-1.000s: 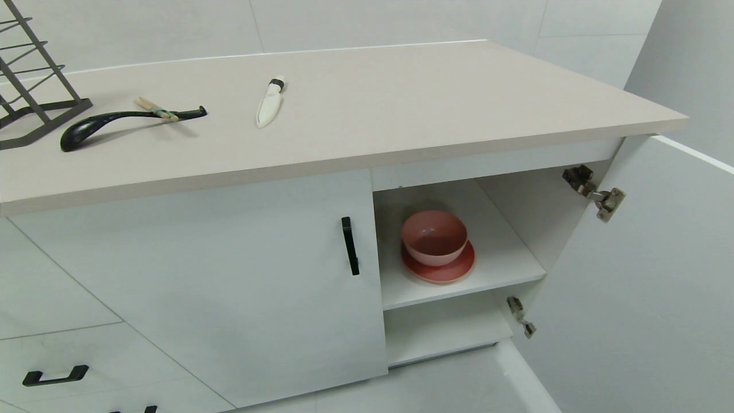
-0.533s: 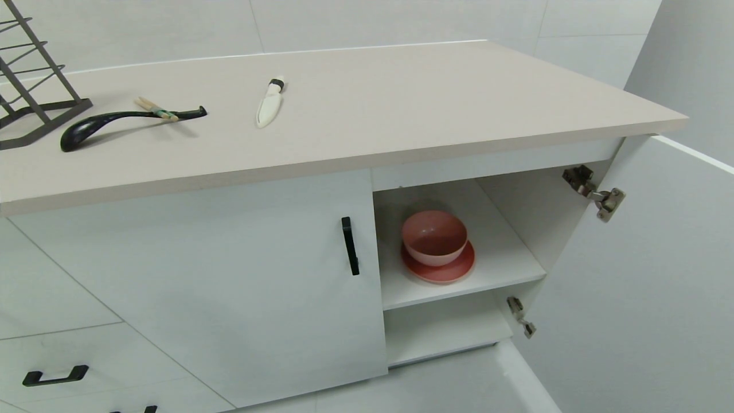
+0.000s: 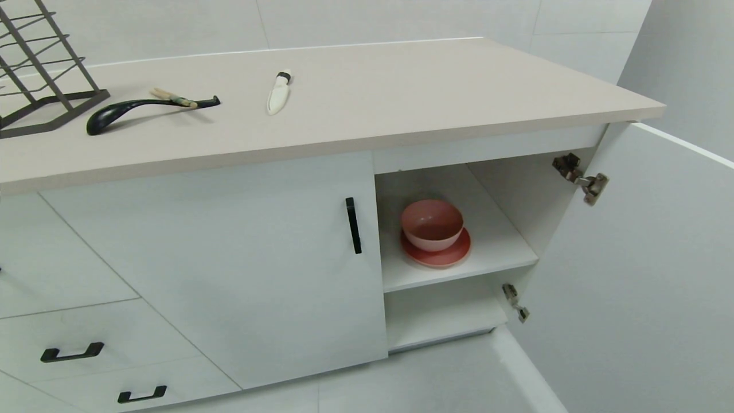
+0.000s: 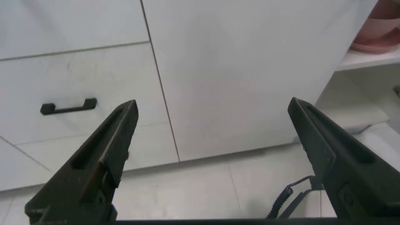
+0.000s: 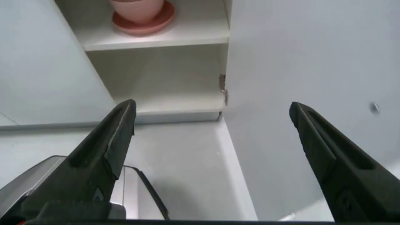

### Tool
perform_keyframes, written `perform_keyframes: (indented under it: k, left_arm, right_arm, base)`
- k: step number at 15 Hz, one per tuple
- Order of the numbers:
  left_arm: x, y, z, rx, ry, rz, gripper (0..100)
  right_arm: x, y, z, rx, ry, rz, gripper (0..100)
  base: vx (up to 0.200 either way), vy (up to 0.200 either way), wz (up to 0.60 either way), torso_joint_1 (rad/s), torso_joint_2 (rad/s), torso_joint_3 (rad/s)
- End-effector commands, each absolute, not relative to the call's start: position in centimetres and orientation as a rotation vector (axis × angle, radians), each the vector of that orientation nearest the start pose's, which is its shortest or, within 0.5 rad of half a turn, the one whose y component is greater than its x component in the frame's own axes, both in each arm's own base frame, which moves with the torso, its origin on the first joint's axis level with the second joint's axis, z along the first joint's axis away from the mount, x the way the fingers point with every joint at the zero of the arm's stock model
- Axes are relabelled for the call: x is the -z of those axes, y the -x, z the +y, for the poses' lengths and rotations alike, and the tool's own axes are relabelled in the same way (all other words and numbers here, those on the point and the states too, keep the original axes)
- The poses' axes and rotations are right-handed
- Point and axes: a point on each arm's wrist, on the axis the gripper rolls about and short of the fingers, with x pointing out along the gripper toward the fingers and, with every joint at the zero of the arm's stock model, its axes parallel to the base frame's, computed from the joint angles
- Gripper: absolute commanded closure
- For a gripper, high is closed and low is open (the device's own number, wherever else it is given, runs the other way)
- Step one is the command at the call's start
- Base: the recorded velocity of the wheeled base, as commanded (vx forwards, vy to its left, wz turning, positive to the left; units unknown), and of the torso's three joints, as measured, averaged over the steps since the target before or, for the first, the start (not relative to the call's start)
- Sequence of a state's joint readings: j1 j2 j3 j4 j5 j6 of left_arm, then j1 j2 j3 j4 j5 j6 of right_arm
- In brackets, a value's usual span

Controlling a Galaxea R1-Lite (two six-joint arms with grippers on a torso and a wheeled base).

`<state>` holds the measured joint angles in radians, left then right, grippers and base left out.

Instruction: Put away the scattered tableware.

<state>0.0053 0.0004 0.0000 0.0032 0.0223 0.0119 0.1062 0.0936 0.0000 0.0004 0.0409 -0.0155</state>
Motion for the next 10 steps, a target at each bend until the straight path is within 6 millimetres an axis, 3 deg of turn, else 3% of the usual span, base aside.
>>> perform_keyframes:
  k: [1, 3, 4, 10]
  left_arm:
    - [-7.52, 2.28, 0.04, -0.029, -0.012, 0.003, 0]
    - [-7.52, 2.28, 0.04, -0.029, -0.012, 0.003, 0]
    - [-7.52, 2.28, 0.04, -0.029, -0.012, 0.003, 0]
    - [-7.52, 2.28, 0.04, -0.031, -0.014, 0.003, 0]
  right_arm:
    - [-7.72, 1.51, -0.07, -0.150, 0.020, 0.102, 0]
    - [-7.72, 1.51, -0.07, -0.150, 0.020, 0.102, 0]
    - [-7.72, 1.51, -0.07, -0.150, 0.020, 0.102, 0]
    - [-7.72, 1.51, -0.07, -0.150, 0.020, 0.102, 0]
  base:
    - [-0.200, 0.000, 0.00, 0.002, 0.00, 0.002]
    - [-0.200, 0.000, 0.00, 0.000, 0.00, 0.002]
    - [-0.200, -0.200, 0.00, -0.002, 0.00, 0.002]
    - [0.000, -0.200, 0.00, 0.000, 0.00, 0.002]
